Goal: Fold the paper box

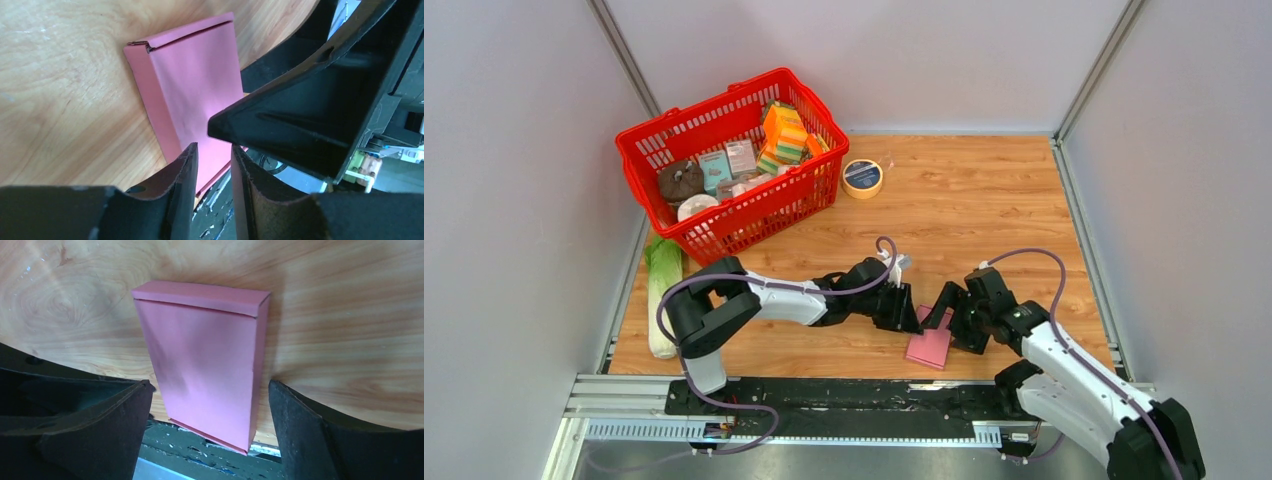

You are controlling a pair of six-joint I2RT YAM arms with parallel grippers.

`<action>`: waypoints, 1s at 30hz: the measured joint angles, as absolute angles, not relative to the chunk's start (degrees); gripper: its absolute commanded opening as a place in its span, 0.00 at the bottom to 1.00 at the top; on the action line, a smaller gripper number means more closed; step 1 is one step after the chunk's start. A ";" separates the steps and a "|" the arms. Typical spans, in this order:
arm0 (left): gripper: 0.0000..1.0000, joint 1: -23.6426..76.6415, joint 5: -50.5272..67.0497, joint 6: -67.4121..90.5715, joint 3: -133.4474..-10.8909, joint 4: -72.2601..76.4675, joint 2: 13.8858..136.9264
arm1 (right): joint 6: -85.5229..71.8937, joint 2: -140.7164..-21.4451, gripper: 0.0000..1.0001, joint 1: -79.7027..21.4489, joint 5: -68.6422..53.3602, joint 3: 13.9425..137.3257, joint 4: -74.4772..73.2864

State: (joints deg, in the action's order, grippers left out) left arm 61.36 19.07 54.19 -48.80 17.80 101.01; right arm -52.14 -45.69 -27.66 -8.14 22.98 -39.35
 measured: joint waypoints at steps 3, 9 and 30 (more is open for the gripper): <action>0.31 61.34 20.95 55.02 -49.21 19.14 103.55 | -52.69 -49.43 0.83 -27.66 -10.13 22.31 -35.42; 0.25 59.13 23.00 55.94 -51.51 20.03 106.63 | -53.28 -52.93 0.57 -27.31 -8.78 23.22 -30.94; 0.47 54.17 22.04 50.39 -44.91 11.07 90.56 | -42.00 -51.66 0.73 -21.93 -14.94 23.75 -23.05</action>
State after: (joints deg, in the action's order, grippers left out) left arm 54.17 22.04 50.39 -44.91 11.07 90.56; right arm -42.00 -51.66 -21.93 -14.94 23.75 -23.05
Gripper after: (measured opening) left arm 0.490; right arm 0.790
